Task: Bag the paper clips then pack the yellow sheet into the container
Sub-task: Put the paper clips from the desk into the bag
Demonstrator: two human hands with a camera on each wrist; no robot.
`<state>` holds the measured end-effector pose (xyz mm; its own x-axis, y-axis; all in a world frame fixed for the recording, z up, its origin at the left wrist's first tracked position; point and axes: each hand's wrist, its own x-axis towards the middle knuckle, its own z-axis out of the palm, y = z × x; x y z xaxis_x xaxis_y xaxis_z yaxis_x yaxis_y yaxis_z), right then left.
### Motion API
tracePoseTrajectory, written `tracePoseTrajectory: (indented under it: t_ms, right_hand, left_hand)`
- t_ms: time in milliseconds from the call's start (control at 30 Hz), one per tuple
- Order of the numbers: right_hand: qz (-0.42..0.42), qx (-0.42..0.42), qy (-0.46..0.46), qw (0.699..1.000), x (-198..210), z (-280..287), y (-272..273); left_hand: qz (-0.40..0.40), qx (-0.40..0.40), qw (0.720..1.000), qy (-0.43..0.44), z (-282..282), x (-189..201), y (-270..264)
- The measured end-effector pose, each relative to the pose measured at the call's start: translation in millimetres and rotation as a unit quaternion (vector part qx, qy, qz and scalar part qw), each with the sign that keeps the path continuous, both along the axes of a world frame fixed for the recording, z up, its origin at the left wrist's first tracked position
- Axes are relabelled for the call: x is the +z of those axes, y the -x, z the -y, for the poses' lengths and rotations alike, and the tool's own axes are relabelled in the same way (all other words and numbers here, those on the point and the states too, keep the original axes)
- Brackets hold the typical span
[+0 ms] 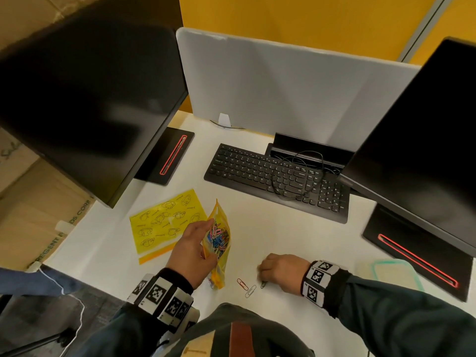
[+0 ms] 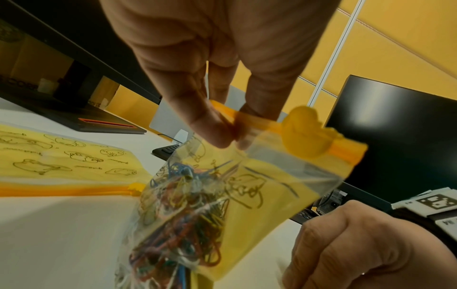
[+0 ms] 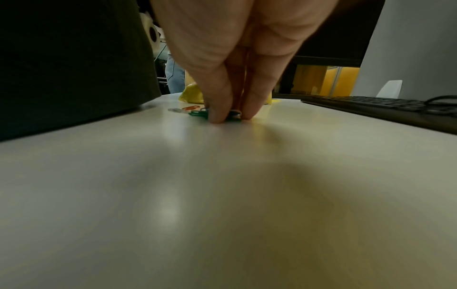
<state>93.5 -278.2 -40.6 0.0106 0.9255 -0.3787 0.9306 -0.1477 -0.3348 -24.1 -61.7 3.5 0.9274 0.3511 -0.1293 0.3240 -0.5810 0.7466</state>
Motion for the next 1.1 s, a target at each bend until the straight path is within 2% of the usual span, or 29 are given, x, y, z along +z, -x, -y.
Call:
tracePoseTrajectory:
  t_ms: [133, 233, 300, 367, 433, 500, 567, 633, 700, 800, 867, 933, 1000, 1033, 1100]
  right_hand:
    - [0.039, -0.013, -0.047, 0.998, 2.9, -4.5, 8.4]
    - [0.051, -0.050, -0.023, 0.997, 5.3, -7.1, 16.4]
    - [0.057, -0.071, -0.048, 0.995, 0.6, -6.4, 19.2]
    - [0.039, -0.114, -0.029, 0.992, -4.2, -6.3, 21.4]
    - [0.007, -0.192, -0.015, 0.981, -0.6, -6.8, 21.1]
    - [-0.041, -0.307, -0.088, 0.947, 10.9, -10.8, 17.1]
    - [-0.069, -0.371, -0.216, 0.901, 26.2, -20.3, 12.4]
    - [-0.059, -0.347, -0.304, 0.885, 43.3, -35.5, 10.2]
    - [-0.019, -0.272, -0.333, 0.903, 56.7, -54.8, 10.6]
    - [0.057, -0.188, -0.311, 0.930, 62.8, -77.7, 8.9]
    - [0.047, -0.184, -0.290, 0.938, 67.8, -84.1, 7.1]
    - [-0.025, -0.251, -0.282, 0.926, 74.1, -81.8, 5.2]
    - [-0.073, -0.357, -0.266, 0.893, 72.8, -70.2, 1.8]
    - [-0.068, -0.394, -0.227, 0.888, 69.0, -61.5, -0.5]
    - [-0.033, -0.412, -0.082, 0.907, 57.8, -44.7, -0.3]
  left_hand:
    - [-0.002, -0.004, 1.000, -0.004, 0.5, 0.3, -1.3]
    - [-0.002, -0.009, 1.000, -0.006, 0.5, -0.1, -1.8]
    - [-0.001, -0.008, 1.000, -0.008, 0.9, -0.2, -2.4]
    - [-0.002, -0.006, 1.000, -0.011, 1.5, -0.6, -3.2]
    - [-0.003, -0.007, 1.000, -0.011, 1.7, -1.1, -3.0]
    - [-0.005, -0.008, 1.000, -0.011, 1.2, -1.0, -2.6]
    - [-0.004, -0.005, 1.000, -0.007, 1.1, -1.2, -2.7]
    - [-0.003, -0.004, 1.000, -0.004, 2.2, -1.9, -3.8]
    - [-0.002, -0.006, 1.000, 0.000, 3.3, -1.8, -5.0]
    - [-0.001, -0.006, 1.000, 0.001, 3.8, 0.1, -5.8]
    - [0.001, -0.005, 1.000, 0.000, 3.5, 1.1, -5.3]
    - [0.004, -0.004, 1.000, 0.000, 2.0, 1.2, -4.0]
    - [0.000, -0.003, 1.000, -0.001, 0.9, 0.3, -2.6]
    - [-0.002, -0.002, 1.000, -0.002, 0.9, -0.1, -2.2]
    - [-0.004, -0.003, 1.000, -0.001, 1.4, -0.4, -2.5]
